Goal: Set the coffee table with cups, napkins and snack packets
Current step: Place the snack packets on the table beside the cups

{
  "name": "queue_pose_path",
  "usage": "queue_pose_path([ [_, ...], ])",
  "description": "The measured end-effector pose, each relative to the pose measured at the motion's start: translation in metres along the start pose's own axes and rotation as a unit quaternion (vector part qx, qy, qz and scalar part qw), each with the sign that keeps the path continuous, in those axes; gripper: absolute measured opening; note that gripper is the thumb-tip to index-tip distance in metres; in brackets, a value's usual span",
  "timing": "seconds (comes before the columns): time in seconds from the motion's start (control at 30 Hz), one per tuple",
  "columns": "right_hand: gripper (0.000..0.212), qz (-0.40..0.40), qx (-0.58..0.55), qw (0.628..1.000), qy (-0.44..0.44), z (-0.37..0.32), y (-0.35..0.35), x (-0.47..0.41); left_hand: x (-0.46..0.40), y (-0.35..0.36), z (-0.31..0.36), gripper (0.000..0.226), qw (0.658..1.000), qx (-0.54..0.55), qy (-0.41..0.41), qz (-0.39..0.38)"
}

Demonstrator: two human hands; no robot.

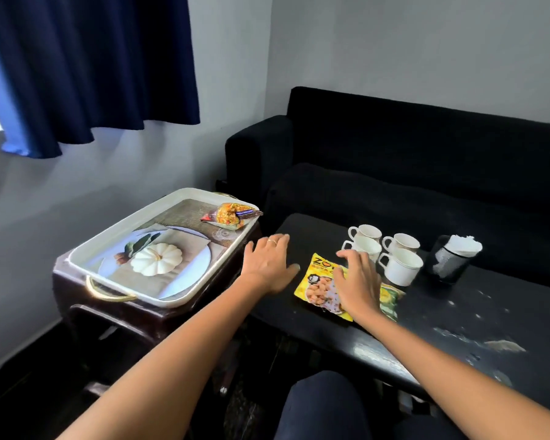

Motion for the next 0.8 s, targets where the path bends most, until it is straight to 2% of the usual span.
queue_pose_path([
  [0.1,0.028,-0.049,-0.001,0.995,-0.084,-0.048,0.027,-0.023,-0.006,-0.024,-0.048,0.068,0.994,0.033,-0.078,0.074],
  [0.17,0.029,-0.088,0.029,0.983,-0.159,-0.079,0.043,-0.036,-0.009,-0.029,-0.082,0.067,0.985,0.054,-0.138,0.09],
  [0.3,0.034,-0.15,0.056,0.957,-0.24,-0.126,0.073,-0.066,-0.015,-0.008,-0.126,0.068,0.973,0.069,-0.216,0.031],
  [0.43,0.042,-0.165,0.063,0.952,-0.25,-0.158,0.096,-0.093,-0.019,0.017,-0.135,0.069,0.968,0.06,-0.242,-0.029],
  [0.63,0.061,-0.202,0.059,0.96,-0.182,-0.166,0.135,-0.121,-0.021,0.02,-0.137,0.066,0.964,0.048,-0.26,-0.03],
  [0.7,0.057,-0.186,0.074,0.966,-0.166,-0.165,0.14,-0.126,-0.021,0.019,-0.137,0.066,0.963,0.046,-0.263,-0.023],
  [0.8,0.043,-0.121,0.082,0.976,-0.161,-0.169,0.134,-0.129,-0.021,0.018,-0.138,0.066,0.962,0.046,-0.267,-0.017],
])
Point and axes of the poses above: each hand's wrist, its own x-axis away from the middle knuckle, its own y-axis out of the palm, z = x × y, the point moved 10 cm from there along -x, towards the middle knuckle, and after that the axes turned 12 degrees about -y, right-handed, at the moved point
